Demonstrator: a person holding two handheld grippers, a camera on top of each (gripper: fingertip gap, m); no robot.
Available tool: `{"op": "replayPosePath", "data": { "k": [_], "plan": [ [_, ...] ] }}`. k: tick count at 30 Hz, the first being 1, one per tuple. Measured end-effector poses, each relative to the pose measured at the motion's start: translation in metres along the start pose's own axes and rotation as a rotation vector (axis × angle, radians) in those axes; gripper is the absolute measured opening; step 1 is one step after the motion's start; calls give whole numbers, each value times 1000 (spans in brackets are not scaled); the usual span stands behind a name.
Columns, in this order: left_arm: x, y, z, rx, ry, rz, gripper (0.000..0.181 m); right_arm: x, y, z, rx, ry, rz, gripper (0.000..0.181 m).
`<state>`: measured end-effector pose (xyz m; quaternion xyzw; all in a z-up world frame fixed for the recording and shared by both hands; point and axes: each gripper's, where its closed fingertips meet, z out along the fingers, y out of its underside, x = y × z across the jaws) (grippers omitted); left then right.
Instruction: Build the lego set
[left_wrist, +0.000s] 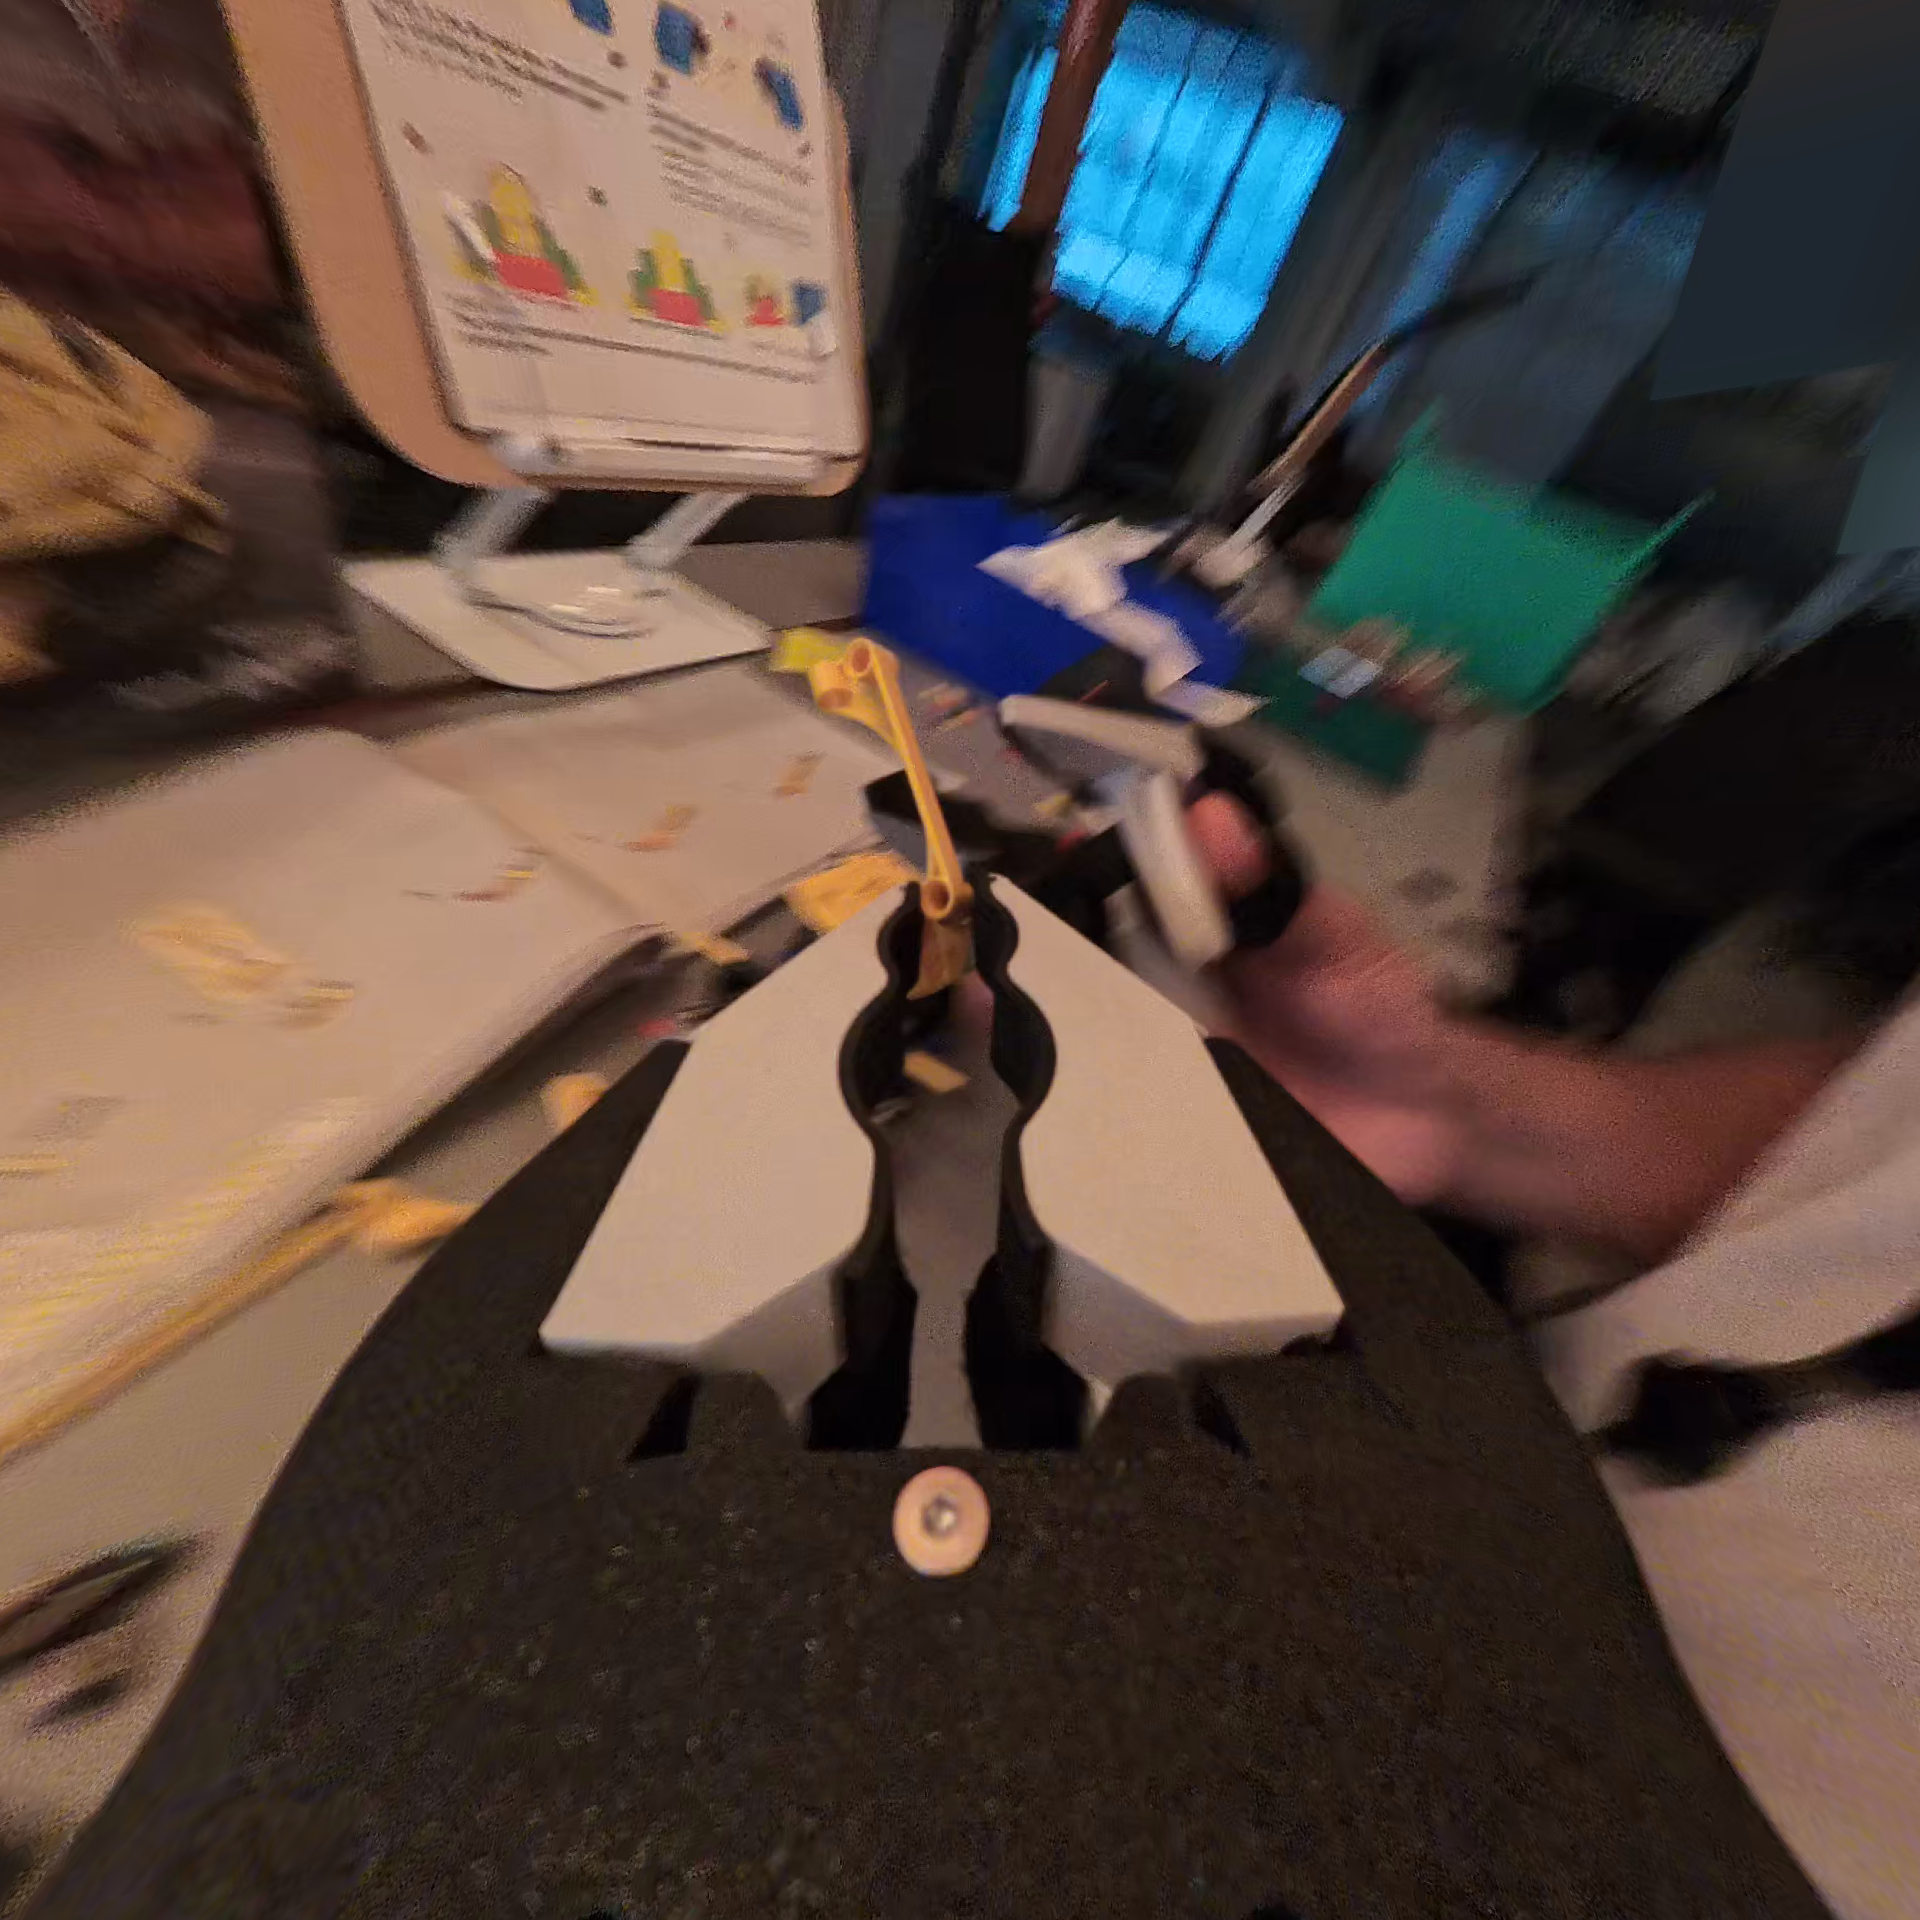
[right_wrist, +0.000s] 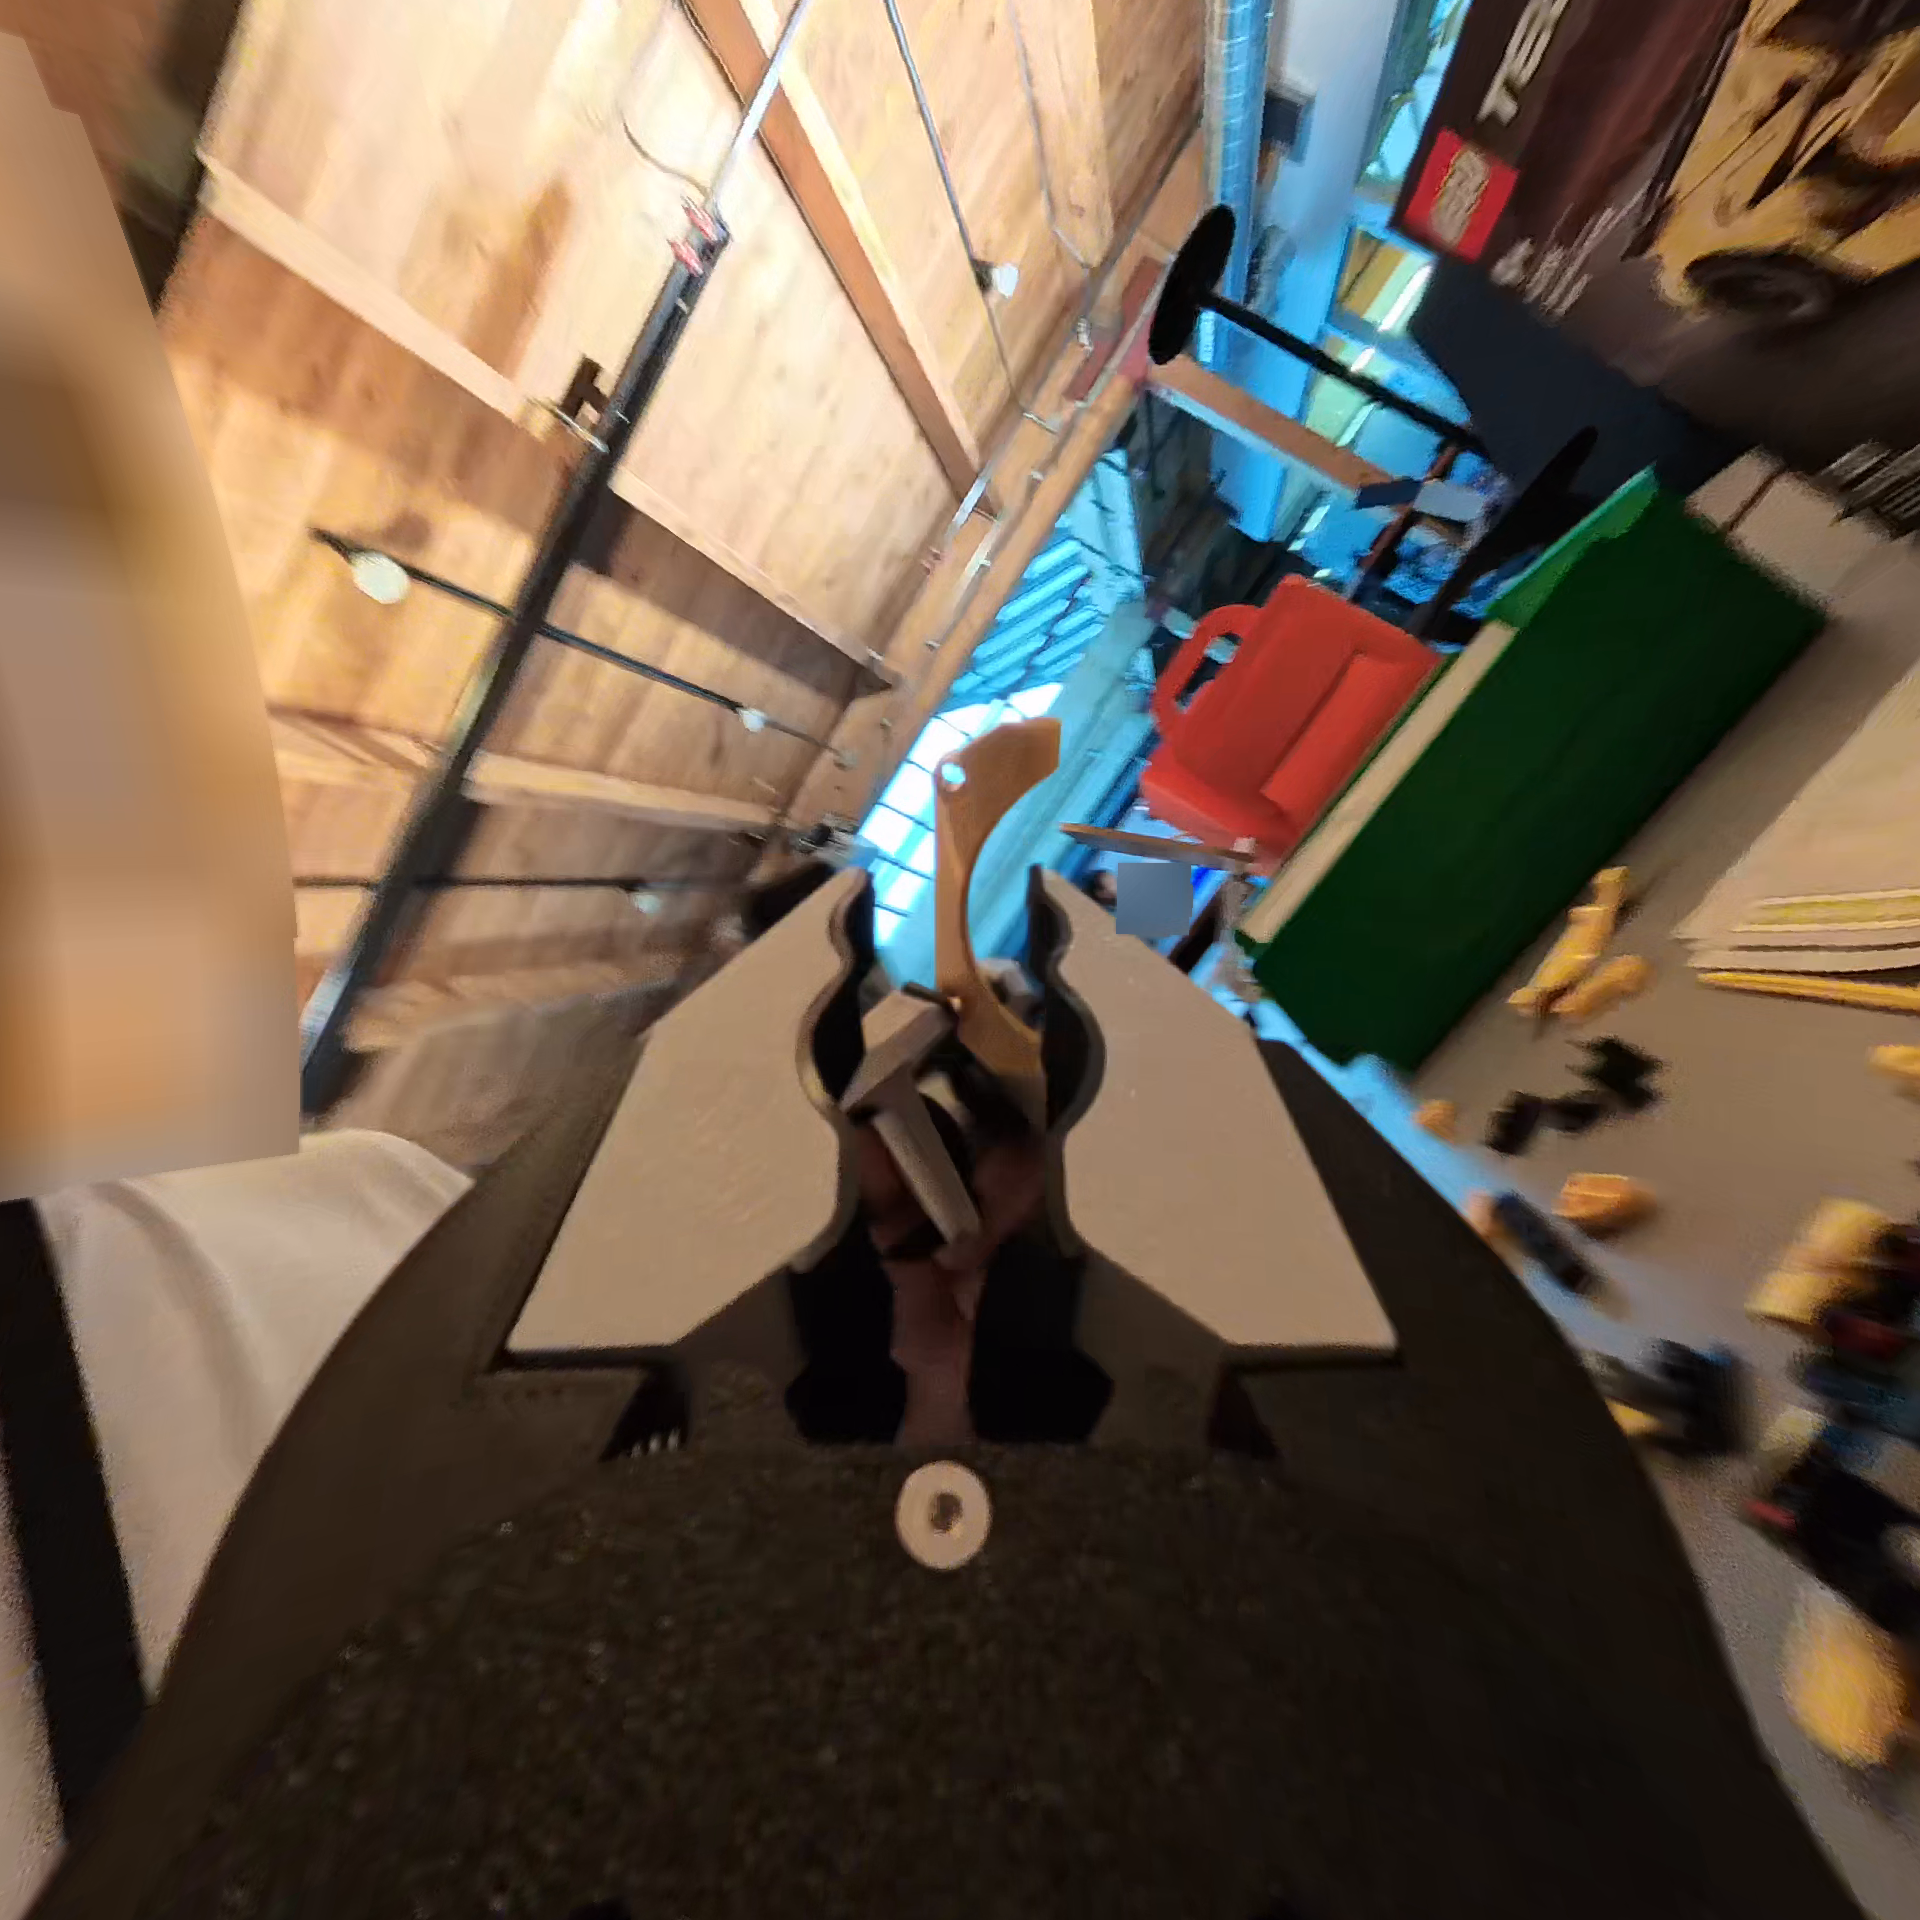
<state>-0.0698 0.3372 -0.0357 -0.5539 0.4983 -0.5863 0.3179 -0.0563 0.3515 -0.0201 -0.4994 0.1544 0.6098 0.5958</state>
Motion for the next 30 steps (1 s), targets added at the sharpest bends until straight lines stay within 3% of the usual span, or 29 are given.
{"op": "replayPosePath", "data": {
  "k": [4,6,11,15,26,28,30],
  "plan": [
    [-29,12,-22,-275,-364,736,8,26,-9,-36,-159,324,-402,42],
    [-36,15,-29,-374,-456,1011,9,22,0,-40,-300,362,-540,43],
    [-44,19,-34,-497,-561,1468,9,28,23,-37,-661,495,-960,45],
    [-46,18,-34,-510,-598,1694,9,21,27,-20,-738,533,-1163,33],
    [-42,24,-36,-526,-542,1697,9,23,21,-20,-762,548,-1152,33],
    [-44,41,-35,-552,-443,1492,9,23,13,-31,-762,584,-1151,33],
    [-30,75,-29,-563,-207,1019,9,21,1,-51,-749,614,-1092,34]
  ]
}}
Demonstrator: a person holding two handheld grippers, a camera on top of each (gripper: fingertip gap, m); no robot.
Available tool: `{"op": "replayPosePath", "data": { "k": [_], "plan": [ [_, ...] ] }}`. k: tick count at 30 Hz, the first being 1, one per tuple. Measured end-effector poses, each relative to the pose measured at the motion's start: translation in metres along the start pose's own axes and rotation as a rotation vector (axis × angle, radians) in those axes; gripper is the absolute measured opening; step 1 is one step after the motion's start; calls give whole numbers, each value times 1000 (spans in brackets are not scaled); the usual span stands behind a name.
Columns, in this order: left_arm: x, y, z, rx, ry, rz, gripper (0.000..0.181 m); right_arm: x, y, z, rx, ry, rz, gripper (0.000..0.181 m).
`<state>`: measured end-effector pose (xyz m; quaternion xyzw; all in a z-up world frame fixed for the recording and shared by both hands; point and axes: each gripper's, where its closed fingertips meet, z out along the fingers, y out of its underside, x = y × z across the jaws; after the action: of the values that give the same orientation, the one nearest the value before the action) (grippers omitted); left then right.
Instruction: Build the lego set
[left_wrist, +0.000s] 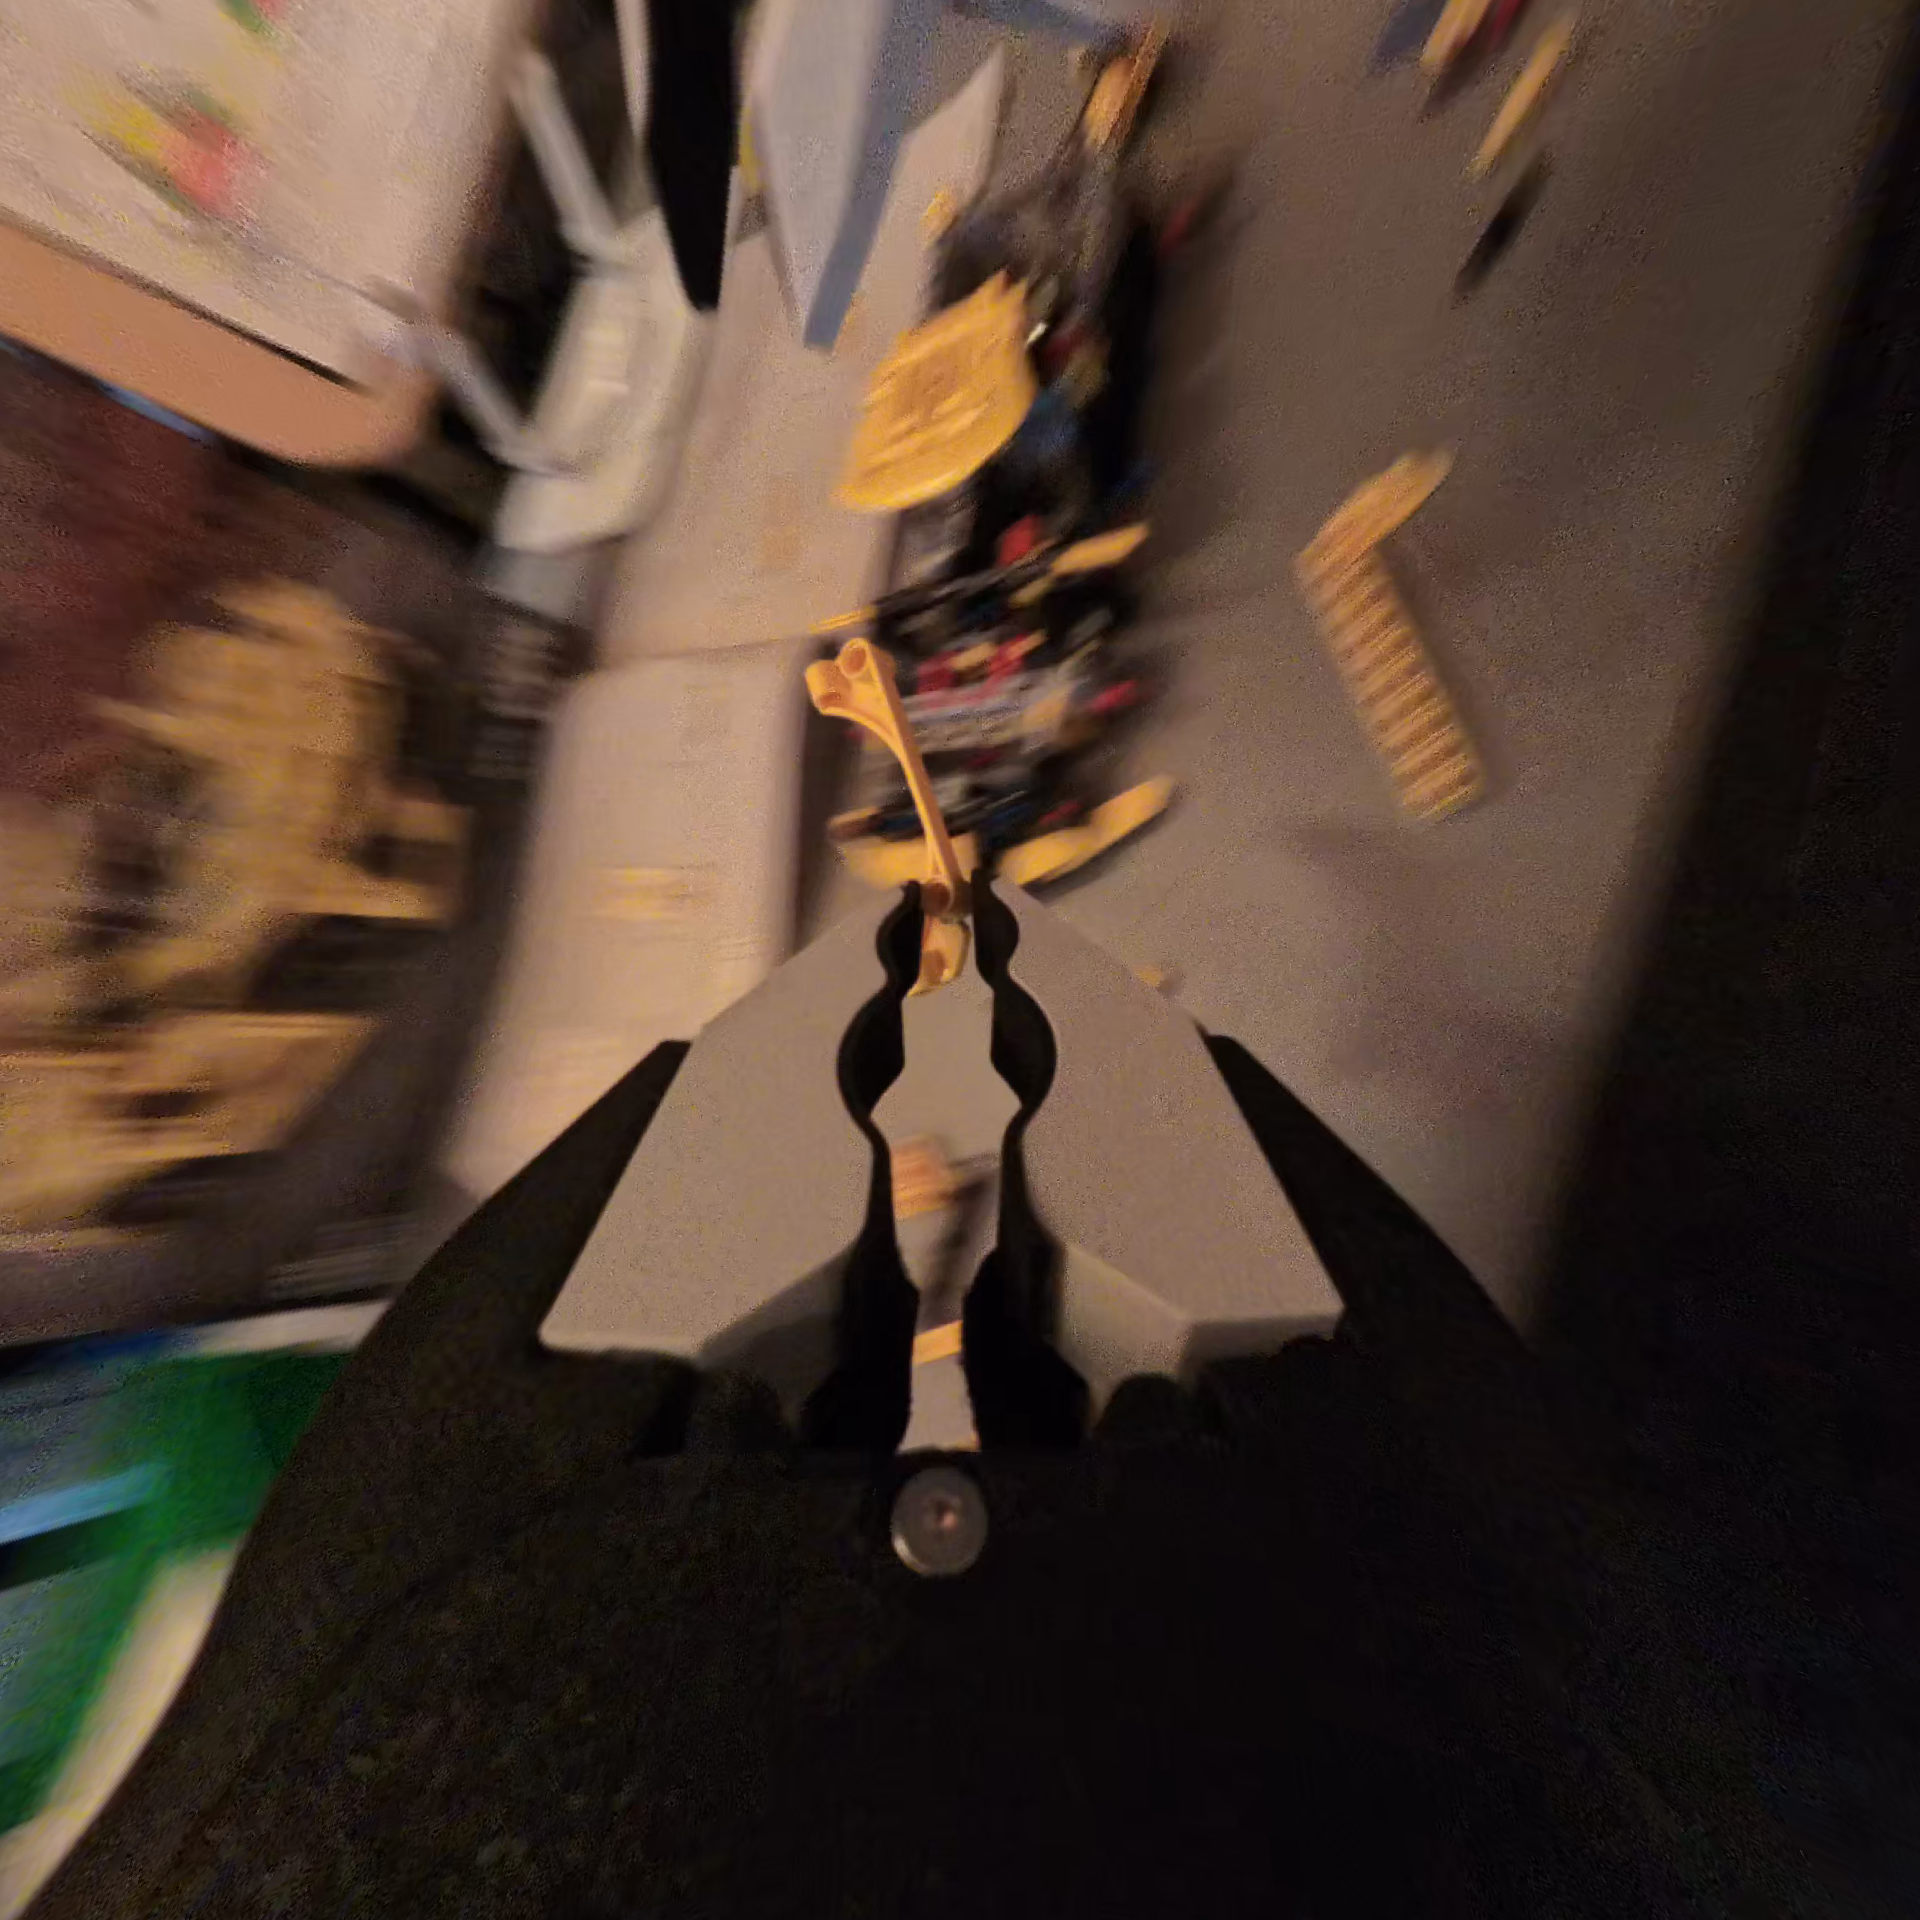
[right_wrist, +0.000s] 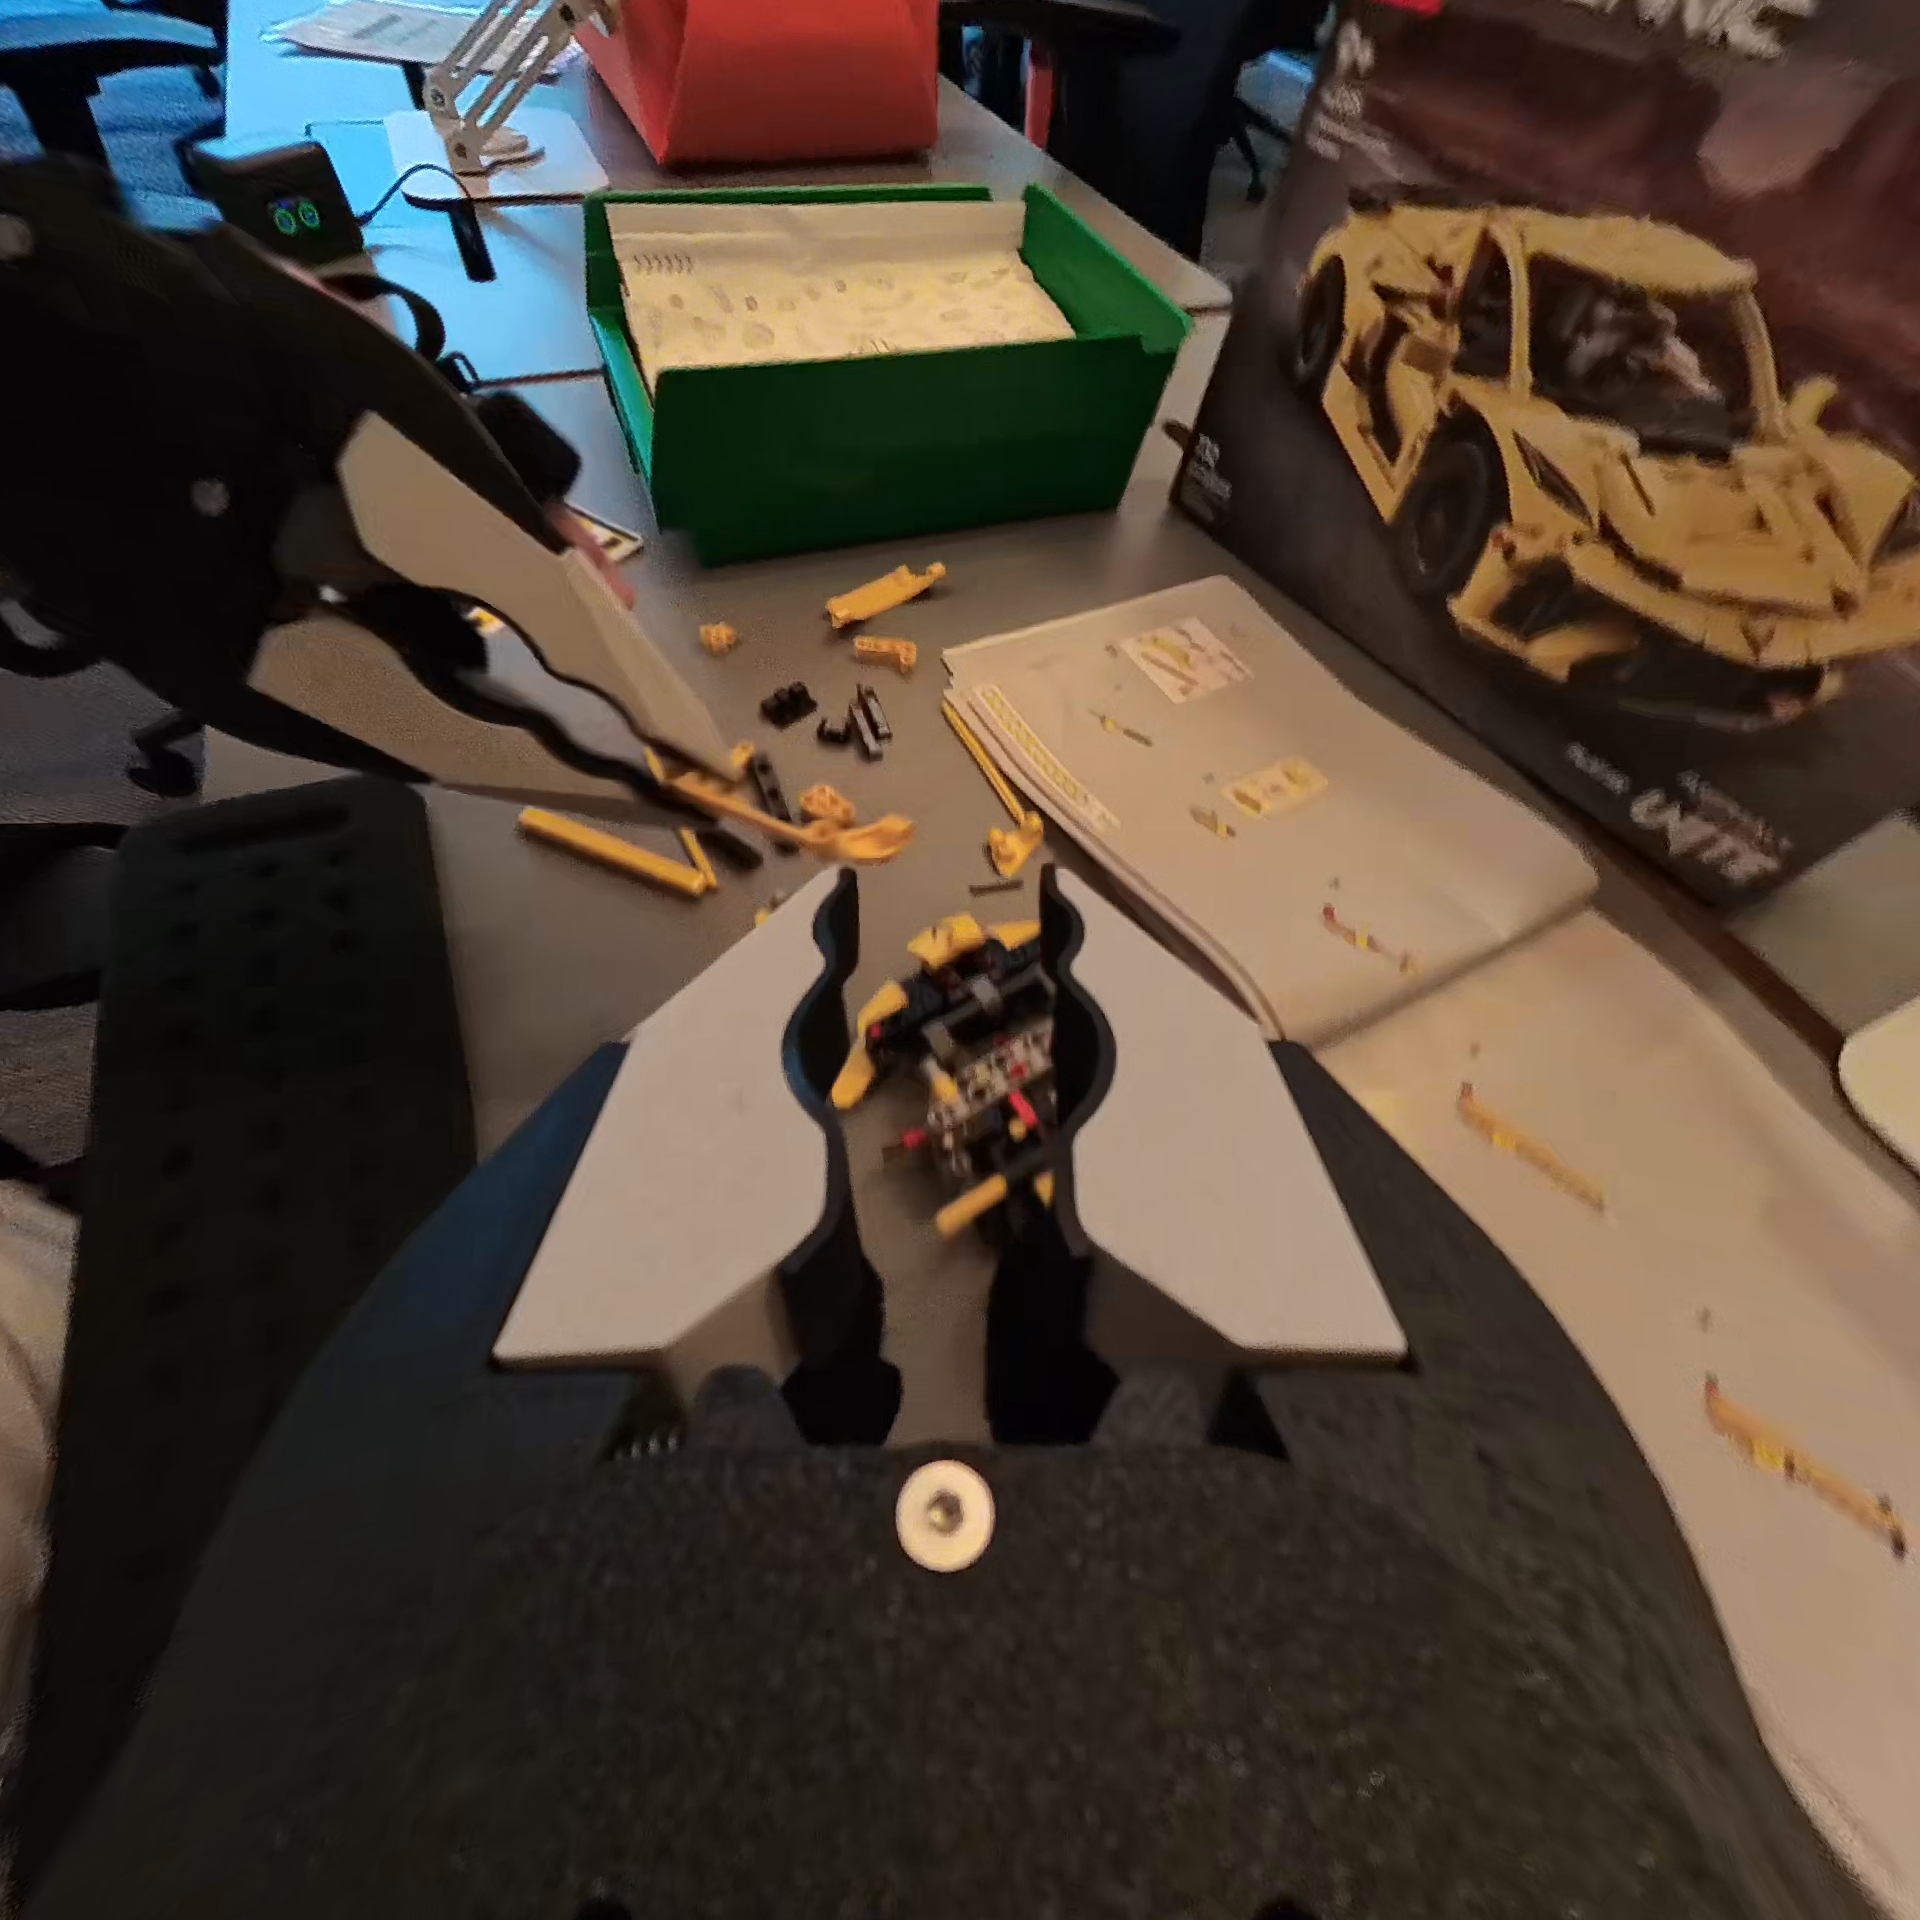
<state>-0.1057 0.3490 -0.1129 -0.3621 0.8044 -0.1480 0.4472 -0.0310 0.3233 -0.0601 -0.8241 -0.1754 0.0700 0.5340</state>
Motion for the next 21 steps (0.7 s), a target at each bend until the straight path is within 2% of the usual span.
{"op": "replayPosePath", "data": {
  "k": [1,3,6,7,9,11,14,16,19,21],
  "plan": [
    [20,-10,1,80,183,-236,9,7,9,-10,-12,-3,40,35],
    [64,-39,-10,190,654,-665,9,19,31,-32,-37,-5,109,36],
    [65,-51,-4,249,902,-1104,9,5,66,-52,-116,-88,134,41],
    [68,-54,-2,240,1004,-1218,9,-6,73,-53,-128,-119,105,41],
    [69,-53,11,215,1095,-1415,8,-29,83,-46,-136,-145,27,44],
    [77,-58,13,183,1247,-1532,8,-53,93,-31,-166,-147,-75,49],
    [90,-59,18,99,1307,-1571,8,-76,108,-8,-213,-152,-262,53],
    [95,-62,17,65,1336,-1566,8,-83,114,2,-255,-167,-367,45],
    [95,-61,15,46,1332,-1573,8,-81,115,6,-278,-157,-514,17],
    [92,-58,14,57,1315,-1568,9,-78,110,8,-258,-160,-558,16]
  ]
}}
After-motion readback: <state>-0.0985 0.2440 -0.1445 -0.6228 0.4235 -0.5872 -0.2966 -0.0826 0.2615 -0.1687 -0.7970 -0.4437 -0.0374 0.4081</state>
